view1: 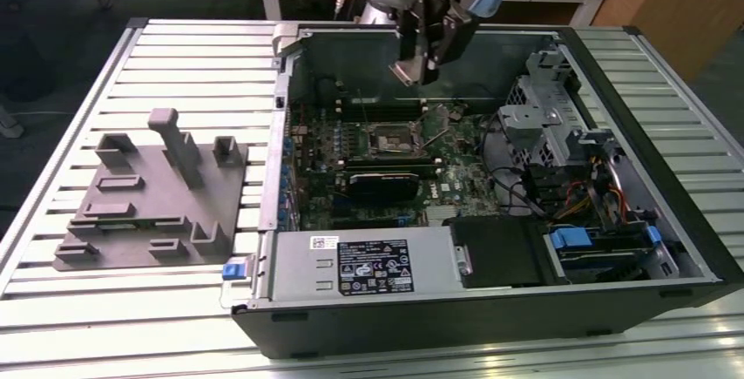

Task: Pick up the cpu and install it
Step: 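Place the cpu into insertion slot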

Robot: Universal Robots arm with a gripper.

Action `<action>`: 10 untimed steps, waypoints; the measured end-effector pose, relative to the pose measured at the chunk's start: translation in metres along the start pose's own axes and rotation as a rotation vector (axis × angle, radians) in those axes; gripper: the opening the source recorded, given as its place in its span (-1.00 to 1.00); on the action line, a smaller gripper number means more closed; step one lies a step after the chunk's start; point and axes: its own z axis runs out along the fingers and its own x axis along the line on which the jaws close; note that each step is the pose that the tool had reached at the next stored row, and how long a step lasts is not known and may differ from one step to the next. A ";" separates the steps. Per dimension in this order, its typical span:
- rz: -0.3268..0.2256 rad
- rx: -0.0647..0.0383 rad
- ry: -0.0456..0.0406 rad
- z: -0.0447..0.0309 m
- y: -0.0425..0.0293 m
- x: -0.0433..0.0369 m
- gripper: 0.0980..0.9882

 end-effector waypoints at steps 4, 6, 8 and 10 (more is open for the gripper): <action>0.047 0.001 -0.0011 0.0011 0.0001 0.0004 -0.02; 0.070 0.001 -0.0015 0.0018 0.0002 0.0006 -0.02; 0.101 0.002 -0.0023 0.0027 0.0002 0.0007 -0.02; 0.137 0.003 -0.0030 0.0038 0.0002 0.0007 -0.02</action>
